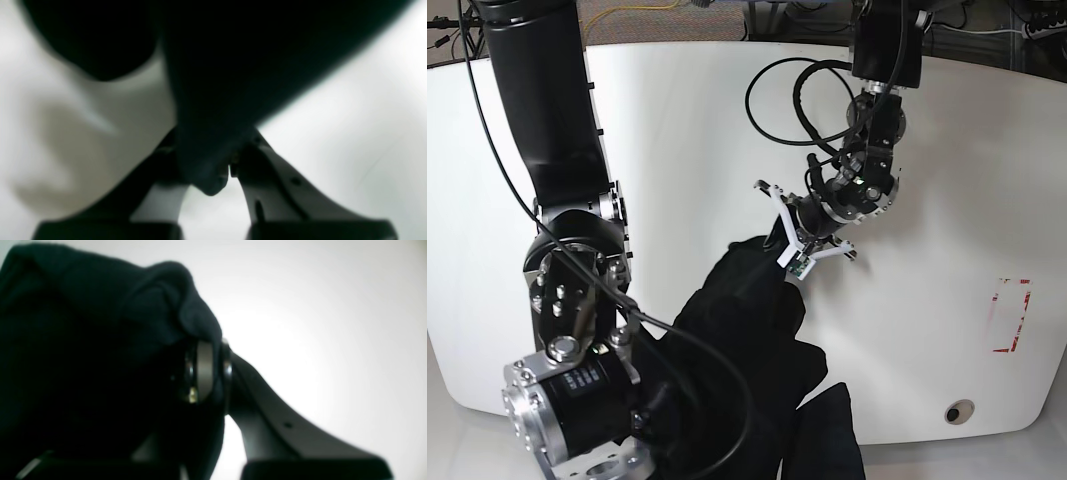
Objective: Fold the T-shirt properly
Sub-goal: 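Stretch the shirt between both grippers, left gripper pulling away from right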
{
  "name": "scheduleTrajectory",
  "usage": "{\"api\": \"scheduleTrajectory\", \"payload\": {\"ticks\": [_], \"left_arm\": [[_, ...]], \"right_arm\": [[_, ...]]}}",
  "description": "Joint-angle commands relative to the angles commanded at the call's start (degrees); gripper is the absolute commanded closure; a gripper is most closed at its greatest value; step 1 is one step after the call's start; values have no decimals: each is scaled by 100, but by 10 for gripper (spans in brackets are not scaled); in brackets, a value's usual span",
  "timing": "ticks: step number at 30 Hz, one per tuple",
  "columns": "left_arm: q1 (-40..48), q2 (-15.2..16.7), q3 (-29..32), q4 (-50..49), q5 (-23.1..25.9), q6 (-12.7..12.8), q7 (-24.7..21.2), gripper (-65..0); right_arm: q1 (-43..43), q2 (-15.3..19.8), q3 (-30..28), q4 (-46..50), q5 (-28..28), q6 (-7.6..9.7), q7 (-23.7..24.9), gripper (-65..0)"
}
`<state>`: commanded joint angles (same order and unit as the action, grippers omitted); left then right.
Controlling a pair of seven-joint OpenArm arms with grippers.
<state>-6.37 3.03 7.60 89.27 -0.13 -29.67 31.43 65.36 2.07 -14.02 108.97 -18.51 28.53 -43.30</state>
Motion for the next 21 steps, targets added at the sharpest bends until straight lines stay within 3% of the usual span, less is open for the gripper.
{"api": "scheduleTrajectory", "payload": {"ticks": [10, 14, 18, 21], "left_arm": [[343, -677, -26, 1855, 0, 0, 624, 0], [343, -862, -396, 2523, -9, -26, 1090, 0], [299, -897, -826, 2637, -26, -70, 1266, 0], [149, -1090, -1327, 2629, -26, -299, 1284, 0]], "right_arm": [[44, -9, 246, -747, -220, -9, 9, 0], [79, -9, 527, -1213, -519, -62, 26, 0], [149, 0, 756, -1521, -563, -132, 26, 0], [176, 18, 993, -1820, -607, -132, 26, 0]]}}
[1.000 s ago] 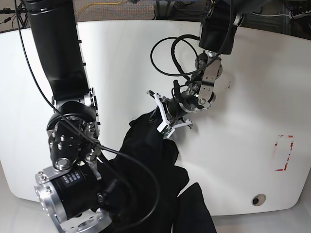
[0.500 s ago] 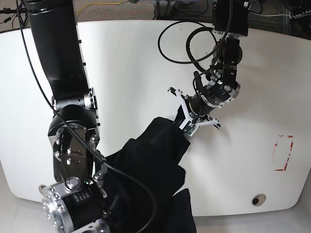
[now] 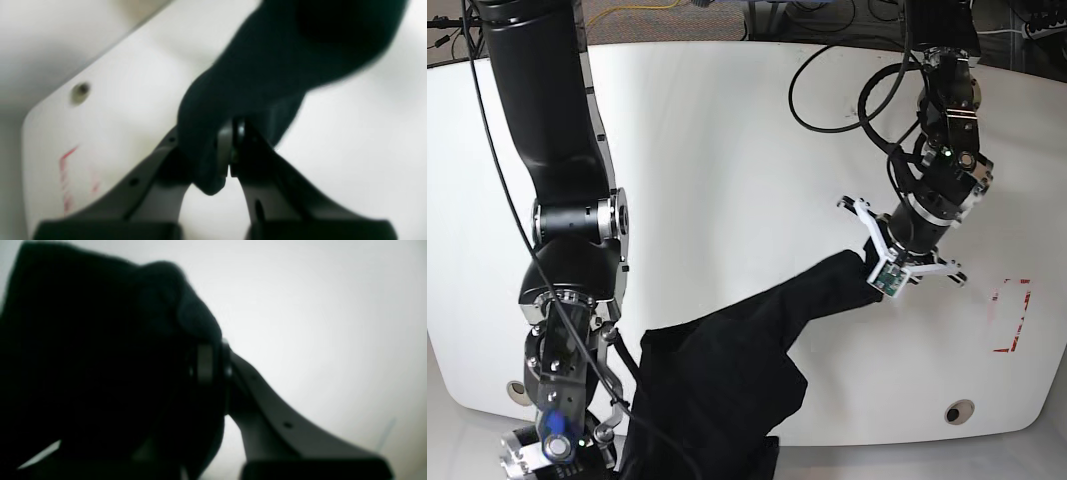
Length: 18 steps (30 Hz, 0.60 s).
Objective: Fold the T-shirt properly
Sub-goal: 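Stretch the shirt between both grippers, left gripper pulling away from right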
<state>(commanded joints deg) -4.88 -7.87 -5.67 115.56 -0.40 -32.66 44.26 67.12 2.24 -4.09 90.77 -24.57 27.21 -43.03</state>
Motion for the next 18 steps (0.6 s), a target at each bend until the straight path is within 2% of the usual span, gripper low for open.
{"api": "scheduleTrajectory", "payload": {"ticks": [4, 11, 15, 18], "left_arm": [[-211, -53, -466, -9, 9, -185, 35, 0], [-545, -334, -923, -35, 9, -193, 35, 0], [-747, -360, -1002, -35, 26, -193, 44, 0], [-967, -396, -1011, -44, 26, -193, 237, 0]], "right_arm": [[123, 149, 308, -316, -9, 0, -9, 0], [123, 281, 835, -826, -26, -9, -26, 0], [88, 343, 1231, -1204, -246, -9, -35, 0], [-97, 352, 1547, -1389, -299, 0, -35, 0]]}}
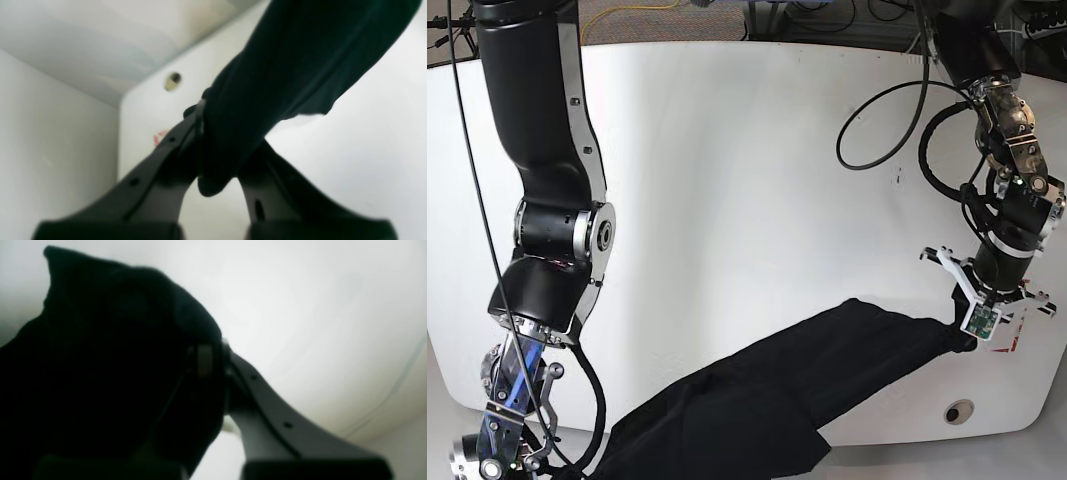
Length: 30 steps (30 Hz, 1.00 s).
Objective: Fold the T-shirt properly
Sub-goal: 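Stretch the shirt between both grippers, left gripper pulling away from right, then lay the stretched shirt flat on the table with both grippers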
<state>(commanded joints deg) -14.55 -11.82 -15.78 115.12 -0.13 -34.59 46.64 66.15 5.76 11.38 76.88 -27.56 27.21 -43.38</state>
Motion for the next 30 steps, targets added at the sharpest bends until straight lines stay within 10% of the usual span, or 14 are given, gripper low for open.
{"api": "scheduleTrajectory", "payload": {"ticks": [30], "left_arm": [[-220, -316, 53, -9, 9, 0, 448, 0]], "right_arm": [[-3763, -448, 1248, 1275, 35, 44, -290, 0]]}}
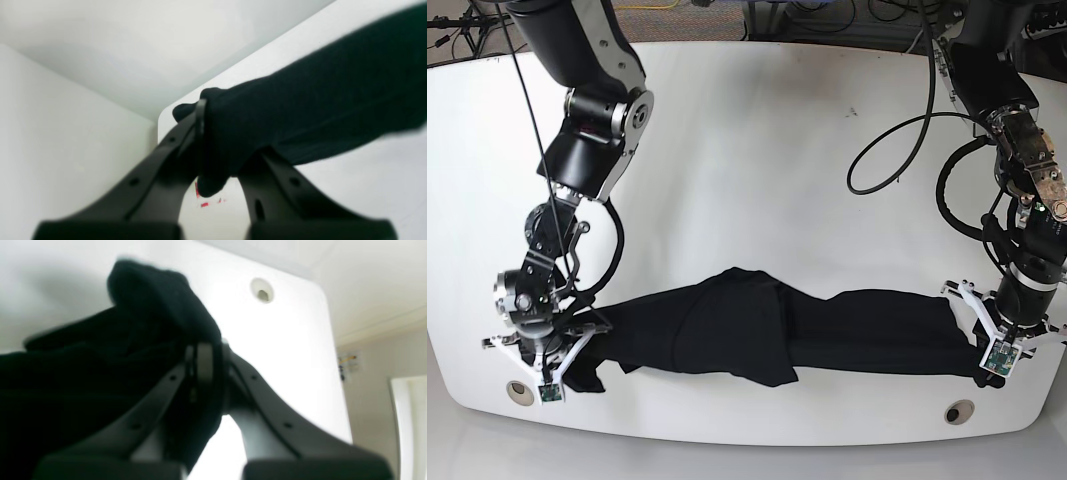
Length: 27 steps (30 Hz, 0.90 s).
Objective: Fold the T-shirt properly
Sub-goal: 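Lay the stretched shirt flat on the table with both grippers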
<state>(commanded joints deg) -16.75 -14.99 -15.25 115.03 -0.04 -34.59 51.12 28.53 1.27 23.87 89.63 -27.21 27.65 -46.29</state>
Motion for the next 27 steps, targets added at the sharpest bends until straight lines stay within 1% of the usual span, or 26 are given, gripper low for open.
{"api": "scheduleTrajectory", "payload": {"ticks": [5, 8, 10, 13, 19, 27], "left_arm": [[598, -9, -26, 0, 0, 0, 0, 0], [1125, -44, -88, 9, -9, 0, 0, 0], [1626, -141, -176, 9, -18, 0, 0, 0], [2101, -167, -220, 9, -35, 0, -9, 0], [2831, -167, -422, 9, -35, 0, -9, 0], [3420, -167, -721, 9, -26, -9, -9, 0]], "right_arm": [[-738, -211, 0, 237, 0, 0, 35, 0], [-1134, -290, 0, 352, 0, 0, 35, 0], [-1477, -360, 0, 484, 0, 0, 35, 0], [-1793, -440, 0, 536, 0, 0, 44, 0], [-2127, -466, 18, 545, 0, 0, 44, 0], [-2330, -492, 484, 545, 0, 9, 35, 0]]}}
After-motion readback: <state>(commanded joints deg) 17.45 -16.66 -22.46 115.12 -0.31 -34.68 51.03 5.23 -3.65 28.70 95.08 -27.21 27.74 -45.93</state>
